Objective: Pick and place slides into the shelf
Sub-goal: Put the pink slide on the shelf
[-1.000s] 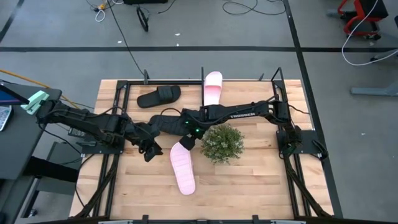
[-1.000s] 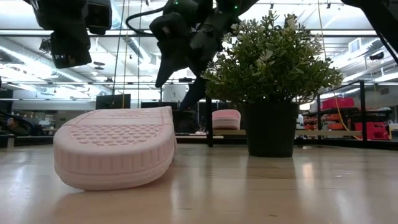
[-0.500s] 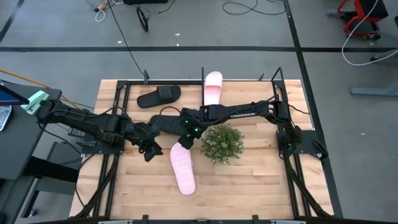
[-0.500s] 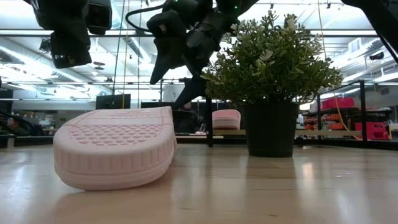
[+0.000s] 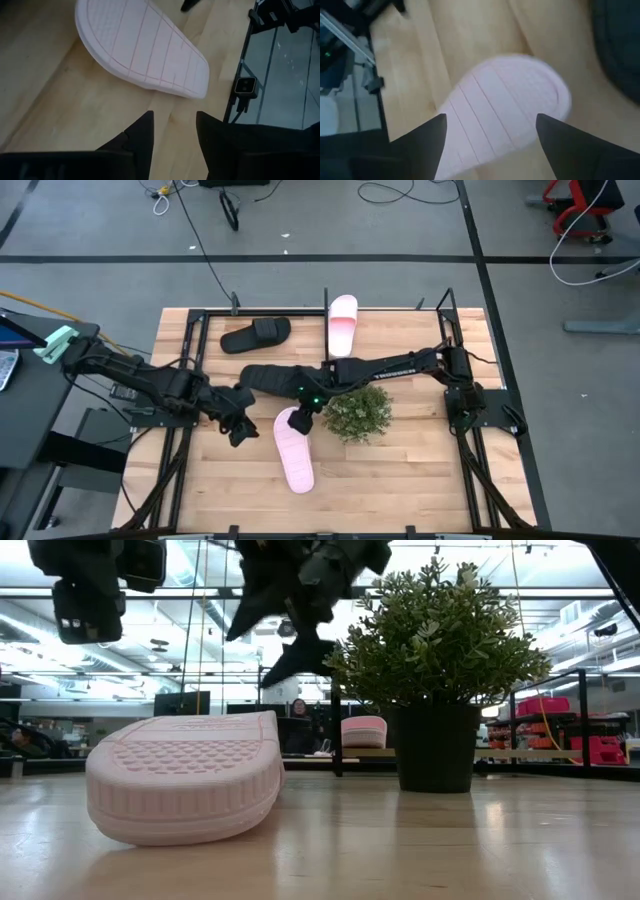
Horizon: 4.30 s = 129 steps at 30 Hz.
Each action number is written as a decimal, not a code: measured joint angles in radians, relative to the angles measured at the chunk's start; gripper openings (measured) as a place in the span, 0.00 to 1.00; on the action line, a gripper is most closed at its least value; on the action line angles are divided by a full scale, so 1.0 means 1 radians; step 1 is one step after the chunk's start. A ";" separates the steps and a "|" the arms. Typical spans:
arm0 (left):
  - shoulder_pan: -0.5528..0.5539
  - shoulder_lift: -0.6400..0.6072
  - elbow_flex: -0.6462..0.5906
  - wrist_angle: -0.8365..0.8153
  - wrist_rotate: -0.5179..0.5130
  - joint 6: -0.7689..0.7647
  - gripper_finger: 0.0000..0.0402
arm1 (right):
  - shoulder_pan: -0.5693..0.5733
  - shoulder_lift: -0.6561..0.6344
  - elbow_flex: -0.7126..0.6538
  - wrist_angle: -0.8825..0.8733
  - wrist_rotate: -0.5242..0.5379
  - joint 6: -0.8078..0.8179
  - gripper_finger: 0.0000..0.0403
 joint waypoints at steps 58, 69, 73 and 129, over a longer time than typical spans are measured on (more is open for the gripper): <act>-0.247 0.284 0.000 0.352 -0.254 -0.063 0.40 | 0.623 -0.007 -0.295 0.160 1.151 1.504 0.70; -0.242 0.283 0.000 0.353 -0.259 -0.060 0.39 | 0.575 0.030 -0.293 0.268 1.093 1.366 0.70; -0.242 0.283 0.000 0.357 -0.261 -0.061 0.40 | 0.566 0.043 -0.293 0.284 1.084 1.344 0.70; -0.203 0.283 0.000 0.375 -0.249 -0.032 0.38 | 0.534 0.179 -0.155 0.553 0.828 1.173 0.18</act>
